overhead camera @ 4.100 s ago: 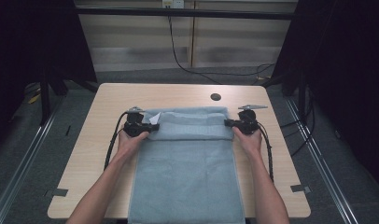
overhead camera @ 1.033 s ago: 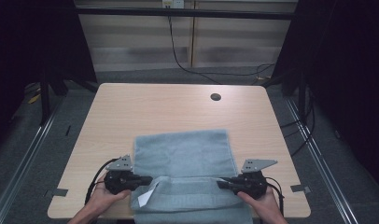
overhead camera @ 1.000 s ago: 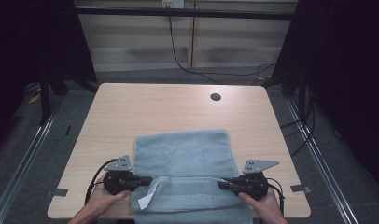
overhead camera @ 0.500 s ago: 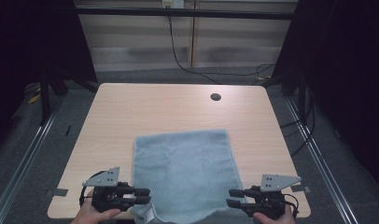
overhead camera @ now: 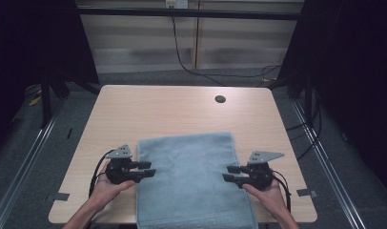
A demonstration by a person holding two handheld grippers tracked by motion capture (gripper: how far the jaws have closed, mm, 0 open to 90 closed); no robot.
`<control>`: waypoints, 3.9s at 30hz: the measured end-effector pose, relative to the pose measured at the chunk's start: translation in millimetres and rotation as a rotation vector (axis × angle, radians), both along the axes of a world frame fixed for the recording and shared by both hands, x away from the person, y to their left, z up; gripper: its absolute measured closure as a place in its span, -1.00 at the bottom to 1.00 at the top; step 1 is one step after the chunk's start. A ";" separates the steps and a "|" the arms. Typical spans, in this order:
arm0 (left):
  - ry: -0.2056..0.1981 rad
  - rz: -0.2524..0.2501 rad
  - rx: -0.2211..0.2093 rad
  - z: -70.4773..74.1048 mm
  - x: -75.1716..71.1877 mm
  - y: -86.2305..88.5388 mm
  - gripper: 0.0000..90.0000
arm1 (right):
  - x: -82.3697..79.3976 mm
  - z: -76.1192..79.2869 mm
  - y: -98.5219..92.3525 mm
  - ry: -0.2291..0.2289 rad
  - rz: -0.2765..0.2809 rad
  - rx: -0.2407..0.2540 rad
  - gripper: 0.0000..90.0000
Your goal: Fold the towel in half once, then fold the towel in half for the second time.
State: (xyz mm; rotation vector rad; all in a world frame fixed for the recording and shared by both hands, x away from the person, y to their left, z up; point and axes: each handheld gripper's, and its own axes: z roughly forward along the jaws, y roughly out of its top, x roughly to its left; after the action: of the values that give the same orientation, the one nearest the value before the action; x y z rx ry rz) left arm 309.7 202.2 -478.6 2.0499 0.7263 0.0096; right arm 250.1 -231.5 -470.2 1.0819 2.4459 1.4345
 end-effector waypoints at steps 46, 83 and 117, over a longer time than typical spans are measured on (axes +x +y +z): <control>0.004 -0.029 0.102 -11.0 -5.4 -8.7 0.10 | -0.7 -18.0 12.4 0.104 -0.053 -0.114 0.16; 0.008 0.096 0.092 -29.3 65.5 12.6 0.73 | 86.7 -36.3 -25.7 0.090 -0.175 -0.112 0.35; -0.251 0.207 -0.160 95.4 94.7 15.1 0.92 | 123.5 97.9 -42.5 -0.216 -0.246 0.125 0.93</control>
State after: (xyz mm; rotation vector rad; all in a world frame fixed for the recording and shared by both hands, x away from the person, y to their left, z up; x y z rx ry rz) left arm 404.5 217.3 -383.2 1.7743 0.7519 0.3121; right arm 373.7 -274.0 -372.3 1.1383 2.0237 1.5486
